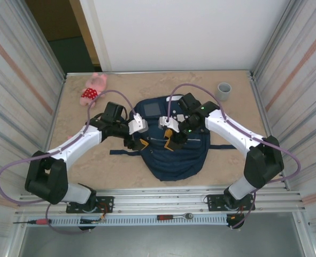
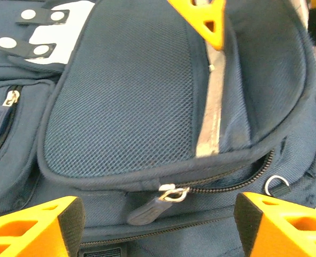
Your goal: Pack the student bag
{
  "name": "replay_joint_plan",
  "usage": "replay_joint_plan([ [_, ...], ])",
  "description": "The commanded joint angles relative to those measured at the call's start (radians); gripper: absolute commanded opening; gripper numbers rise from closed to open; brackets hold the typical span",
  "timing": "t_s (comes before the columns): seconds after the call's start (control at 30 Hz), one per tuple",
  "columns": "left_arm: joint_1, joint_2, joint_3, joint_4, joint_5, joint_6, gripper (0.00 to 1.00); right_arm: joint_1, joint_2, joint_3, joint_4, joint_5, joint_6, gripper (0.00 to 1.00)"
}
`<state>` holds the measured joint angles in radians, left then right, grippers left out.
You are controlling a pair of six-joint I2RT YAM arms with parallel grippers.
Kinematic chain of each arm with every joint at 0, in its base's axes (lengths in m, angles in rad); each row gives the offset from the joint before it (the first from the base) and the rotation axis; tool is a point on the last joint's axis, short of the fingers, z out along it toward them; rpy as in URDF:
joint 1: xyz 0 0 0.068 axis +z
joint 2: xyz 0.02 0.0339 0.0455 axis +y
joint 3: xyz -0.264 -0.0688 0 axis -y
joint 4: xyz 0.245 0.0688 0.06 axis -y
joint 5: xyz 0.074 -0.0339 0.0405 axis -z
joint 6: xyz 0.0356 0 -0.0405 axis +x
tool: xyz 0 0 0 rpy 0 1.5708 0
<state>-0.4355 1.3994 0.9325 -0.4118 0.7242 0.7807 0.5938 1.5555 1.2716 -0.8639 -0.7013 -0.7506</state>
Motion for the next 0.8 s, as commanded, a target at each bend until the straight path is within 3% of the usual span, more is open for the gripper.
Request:
replay_joint_plan([
  [0.0,-0.021,-0.003,0.021,-0.1,0.007,0.123,0.75,-0.015,-0.106,-0.017,-0.02,-0.018,0.177,0.54],
  [0.13,-0.042,-0.021,-0.021,-0.097,-0.036,0.147,0.68,-0.001,-0.218,-0.067,0.068,0.053,0.614,0.56],
  [0.4,-0.04,-0.053,-0.087,-0.013,-0.064,0.046,0.64,0.097,-0.495,-0.384,0.391,0.302,1.732,0.53],
  [0.57,-0.022,-0.096,-0.148,0.08,-0.07,-0.032,0.65,0.183,-0.559,-0.569,0.578,0.384,2.101,0.54],
  [0.77,-0.017,-0.128,-0.176,0.079,-0.113,-0.044,0.69,0.165,-0.499,-0.649,0.723,0.358,2.242,0.59],
])
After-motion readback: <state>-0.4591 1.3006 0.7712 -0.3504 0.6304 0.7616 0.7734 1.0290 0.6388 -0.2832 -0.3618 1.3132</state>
